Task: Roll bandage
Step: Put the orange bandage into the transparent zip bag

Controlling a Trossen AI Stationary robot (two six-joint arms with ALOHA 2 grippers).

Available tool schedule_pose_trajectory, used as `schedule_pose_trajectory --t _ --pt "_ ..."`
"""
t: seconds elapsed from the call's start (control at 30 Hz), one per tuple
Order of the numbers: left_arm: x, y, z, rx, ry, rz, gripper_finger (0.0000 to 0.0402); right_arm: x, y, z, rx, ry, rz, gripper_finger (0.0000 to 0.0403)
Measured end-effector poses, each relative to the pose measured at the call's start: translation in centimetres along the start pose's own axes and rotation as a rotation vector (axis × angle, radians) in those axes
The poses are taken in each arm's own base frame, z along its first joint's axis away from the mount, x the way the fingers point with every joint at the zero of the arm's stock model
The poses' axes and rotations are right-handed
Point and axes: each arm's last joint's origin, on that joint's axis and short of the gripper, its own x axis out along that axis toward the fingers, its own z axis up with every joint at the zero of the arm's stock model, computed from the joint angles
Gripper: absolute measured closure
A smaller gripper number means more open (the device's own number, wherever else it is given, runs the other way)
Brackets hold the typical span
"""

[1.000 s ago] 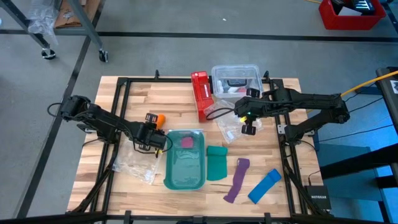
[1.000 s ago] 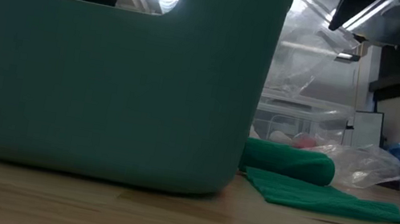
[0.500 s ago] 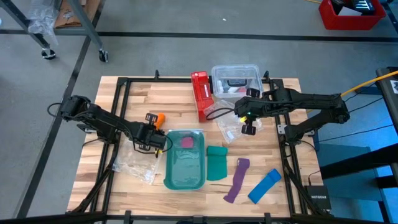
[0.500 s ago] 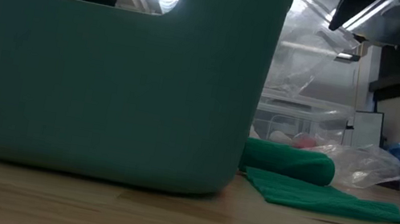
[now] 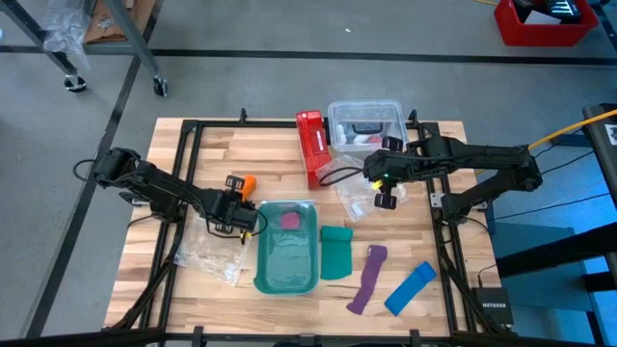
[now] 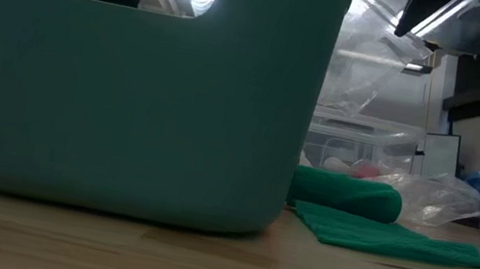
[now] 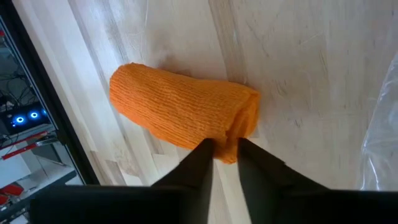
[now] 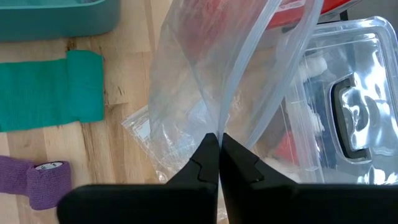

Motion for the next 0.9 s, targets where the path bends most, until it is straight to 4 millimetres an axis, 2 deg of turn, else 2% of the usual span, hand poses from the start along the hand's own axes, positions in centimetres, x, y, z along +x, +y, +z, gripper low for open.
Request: schedule_pose_trajectory --t 0.2,0.33,0.4,0.47,0.63,0.9 --pt "0.0 0.0 0.1 -0.002 -0.006 -0.006 0.0258 0.0 0.0 0.0 0.000 0.000 0.000 0.0396" --pt "0.0 0.0 0.4 -0.030 -0.040 -0.010 0.0228 0.0 0.0 0.0 0.000 0.000 0.000 0.0396" --pt "0.2 -0.1 1.3 -0.127 -0.127 -0.010 0.0221 0.0 0.0 0.0 0.000 0.000 0.001 0.0396" --pt "0.4 -0.2 1.6 -0.141 -0.176 -0.006 0.0218 0.0 0.0 0.0 0.000 0.001 0.001 0.0395" --pt "1.3 -0.8 0.4 -0.040 -0.064 0.012 0.0218 0.0 0.0 0.0 -0.001 0.004 0.003 0.0395" --pt "1.2 -0.8 0.6 -0.050 -0.073 0.013 0.0218 0.0 0.0 0.0 -0.001 0.005 0.003 0.0395"
